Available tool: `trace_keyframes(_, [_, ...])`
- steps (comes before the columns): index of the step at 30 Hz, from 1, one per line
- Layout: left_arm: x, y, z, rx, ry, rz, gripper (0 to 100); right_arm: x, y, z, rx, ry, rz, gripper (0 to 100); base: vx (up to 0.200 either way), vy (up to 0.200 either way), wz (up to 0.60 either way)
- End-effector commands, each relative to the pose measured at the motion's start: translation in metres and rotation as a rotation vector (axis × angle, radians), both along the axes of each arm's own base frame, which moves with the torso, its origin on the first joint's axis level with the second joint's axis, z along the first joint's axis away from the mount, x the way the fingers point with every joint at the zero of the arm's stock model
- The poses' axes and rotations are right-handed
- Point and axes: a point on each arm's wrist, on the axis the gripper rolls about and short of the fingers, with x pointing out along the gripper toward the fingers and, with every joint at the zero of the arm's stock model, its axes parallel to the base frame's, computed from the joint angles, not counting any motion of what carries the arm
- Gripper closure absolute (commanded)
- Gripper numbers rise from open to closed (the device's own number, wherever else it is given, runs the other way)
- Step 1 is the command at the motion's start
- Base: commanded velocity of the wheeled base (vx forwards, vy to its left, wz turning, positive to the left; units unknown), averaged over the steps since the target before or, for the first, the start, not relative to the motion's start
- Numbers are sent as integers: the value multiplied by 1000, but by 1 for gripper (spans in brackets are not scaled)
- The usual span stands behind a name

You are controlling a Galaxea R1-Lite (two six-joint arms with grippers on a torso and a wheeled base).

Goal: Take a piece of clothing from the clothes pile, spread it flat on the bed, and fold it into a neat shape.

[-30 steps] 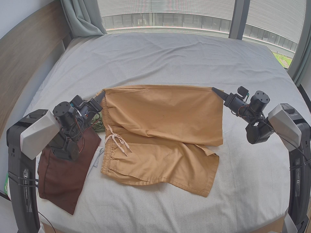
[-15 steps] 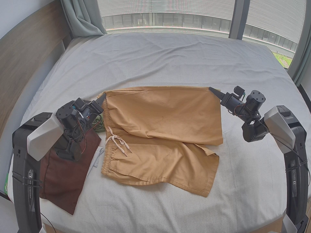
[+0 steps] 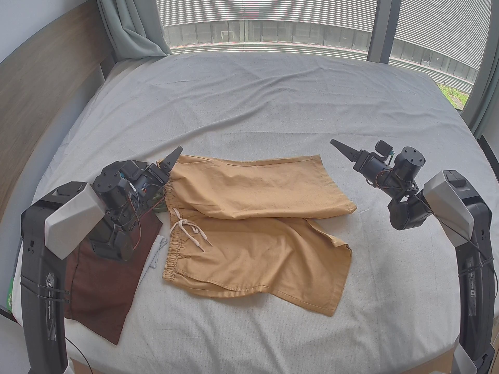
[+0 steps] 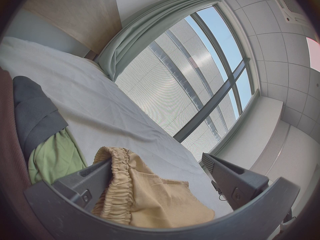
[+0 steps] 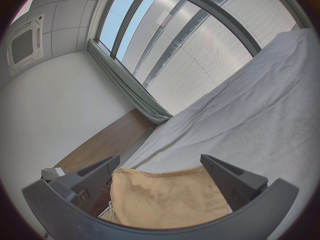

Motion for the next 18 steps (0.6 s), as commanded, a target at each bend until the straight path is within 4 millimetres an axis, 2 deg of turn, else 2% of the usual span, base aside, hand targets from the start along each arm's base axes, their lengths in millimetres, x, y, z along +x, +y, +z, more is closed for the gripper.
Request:
trace_keyframes(1, [-6, 0, -7, 3, 37, -2, 0, -13, 0, 6, -5, 6, 1, 0, 0, 0, 0])
trace_keyframes(7, [-18, 4, 0, 20, 57, 7, 0, -31, 2, 11, -7, 8, 10, 0, 0, 0, 0])
trace_keyframes(11, [-39, 6, 6, 73, 83, 10, 0, -54, 3, 10, -12, 10, 15, 0, 0, 0, 0])
trace_keyframes(18, [-58, 12, 19, 102, 89, 25, 0, -87, 9, 14, -46, 16, 24, 0, 0, 0, 0])
